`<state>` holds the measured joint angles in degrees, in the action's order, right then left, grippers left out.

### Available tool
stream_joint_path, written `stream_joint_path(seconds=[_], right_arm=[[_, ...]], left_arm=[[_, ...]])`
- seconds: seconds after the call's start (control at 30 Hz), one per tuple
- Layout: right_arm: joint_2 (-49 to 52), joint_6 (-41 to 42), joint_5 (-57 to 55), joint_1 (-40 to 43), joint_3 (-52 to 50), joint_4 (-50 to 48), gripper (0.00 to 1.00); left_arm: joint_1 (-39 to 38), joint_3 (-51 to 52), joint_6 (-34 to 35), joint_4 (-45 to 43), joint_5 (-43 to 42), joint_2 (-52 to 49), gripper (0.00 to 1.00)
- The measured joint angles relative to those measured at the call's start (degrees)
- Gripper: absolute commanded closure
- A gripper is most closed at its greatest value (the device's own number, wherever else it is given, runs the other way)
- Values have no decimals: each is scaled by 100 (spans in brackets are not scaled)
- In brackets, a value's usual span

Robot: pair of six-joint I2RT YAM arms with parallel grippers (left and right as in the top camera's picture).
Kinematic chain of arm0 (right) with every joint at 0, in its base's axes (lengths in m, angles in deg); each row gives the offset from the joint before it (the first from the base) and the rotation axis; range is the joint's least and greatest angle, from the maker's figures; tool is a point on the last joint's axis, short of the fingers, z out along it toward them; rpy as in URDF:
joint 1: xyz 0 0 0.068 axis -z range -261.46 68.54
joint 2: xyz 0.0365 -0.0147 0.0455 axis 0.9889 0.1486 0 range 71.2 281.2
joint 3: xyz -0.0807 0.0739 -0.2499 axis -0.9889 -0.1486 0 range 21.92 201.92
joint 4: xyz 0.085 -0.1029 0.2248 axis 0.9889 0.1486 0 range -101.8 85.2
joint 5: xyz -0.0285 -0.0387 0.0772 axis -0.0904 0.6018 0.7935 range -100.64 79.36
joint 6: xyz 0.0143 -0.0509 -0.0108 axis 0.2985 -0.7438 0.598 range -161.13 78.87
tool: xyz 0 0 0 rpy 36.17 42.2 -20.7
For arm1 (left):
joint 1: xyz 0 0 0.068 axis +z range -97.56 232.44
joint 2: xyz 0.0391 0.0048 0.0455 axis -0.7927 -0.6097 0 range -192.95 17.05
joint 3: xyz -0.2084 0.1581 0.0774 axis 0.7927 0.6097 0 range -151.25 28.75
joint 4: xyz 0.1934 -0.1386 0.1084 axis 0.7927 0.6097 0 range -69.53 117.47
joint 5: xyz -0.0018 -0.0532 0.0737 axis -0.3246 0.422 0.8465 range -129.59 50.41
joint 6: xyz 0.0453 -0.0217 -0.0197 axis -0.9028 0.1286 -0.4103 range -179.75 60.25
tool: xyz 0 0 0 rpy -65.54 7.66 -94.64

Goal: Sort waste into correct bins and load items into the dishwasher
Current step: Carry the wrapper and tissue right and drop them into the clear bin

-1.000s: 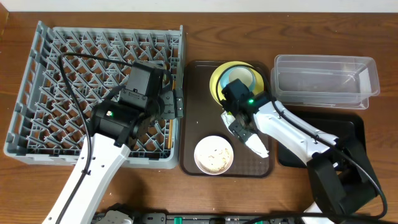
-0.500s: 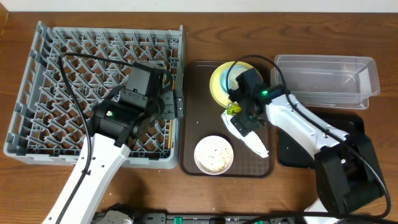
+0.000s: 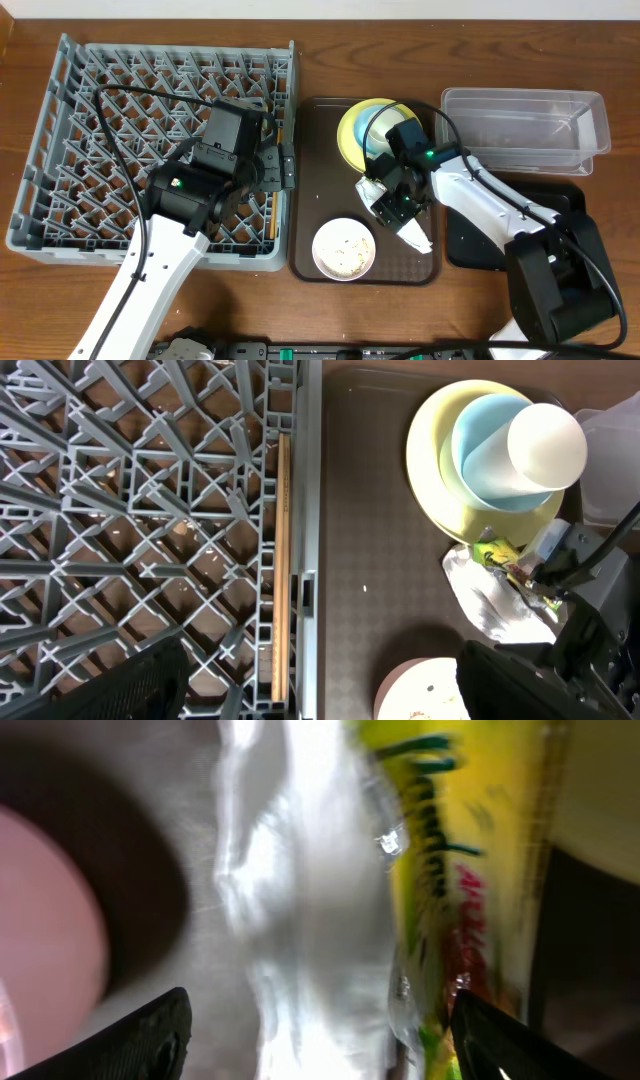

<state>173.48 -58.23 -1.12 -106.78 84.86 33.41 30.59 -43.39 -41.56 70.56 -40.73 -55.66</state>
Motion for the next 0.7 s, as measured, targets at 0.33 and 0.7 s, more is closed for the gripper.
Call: stream_joint_path(seconds=[0.33, 0.7], right_arm=[[-131, 400, -63, -4, 313, 424, 33], [-131, 763, -540, -24, 92, -229, 26]], left_arm=[[0, 0, 0, 0, 0, 0, 12], [0, 0, 0, 0, 0, 0, 12]])
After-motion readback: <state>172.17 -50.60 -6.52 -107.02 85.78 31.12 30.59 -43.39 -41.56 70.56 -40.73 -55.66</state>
